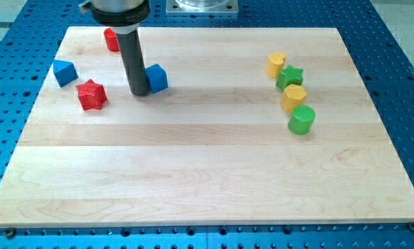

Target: Push the cube to the top middle of the board

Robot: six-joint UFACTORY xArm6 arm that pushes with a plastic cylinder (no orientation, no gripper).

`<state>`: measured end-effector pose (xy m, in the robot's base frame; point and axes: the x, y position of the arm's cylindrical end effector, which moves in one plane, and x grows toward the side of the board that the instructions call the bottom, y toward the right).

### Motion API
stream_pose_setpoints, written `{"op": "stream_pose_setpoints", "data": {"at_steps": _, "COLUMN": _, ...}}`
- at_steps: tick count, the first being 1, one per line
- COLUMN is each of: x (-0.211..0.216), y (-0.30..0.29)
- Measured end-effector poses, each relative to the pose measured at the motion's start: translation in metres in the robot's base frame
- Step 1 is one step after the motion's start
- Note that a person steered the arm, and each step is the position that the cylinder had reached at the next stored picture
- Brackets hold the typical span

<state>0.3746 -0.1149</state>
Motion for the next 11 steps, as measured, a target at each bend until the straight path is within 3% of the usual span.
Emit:
{"op": "stream_pose_setpoints", "data": {"at_steps": 2, "x": -0.064, "y": 0.051}}
{"op": "stream_pose_setpoints", "data": {"at_steps": 3, "x": -0.029, "y": 0.043}}
{"op": "stream_pose_setpoints", "data": {"at_steps": 4, "x": -0.009, "y": 0.087}}
{"op": "stream_pose_setpoints", "data": {"at_steps": 5, "x": -0.069, "y": 0.090}}
{"op": "stream_pose_setpoints", "data": {"at_steps": 6, "x": -0.098, "y": 0.106}}
{"op": "stream_pose_setpoints", "data": {"at_steps": 8, "x": -0.102, "y": 0.132}}
{"op": "stream_pose_setpoints", "data": {"at_steps": 10, "x": -0.110, "y": 0.101}}
{"op": "stream_pose_setpoints", "data": {"at_steps": 11, "x": -0.027, "y": 0.060}}
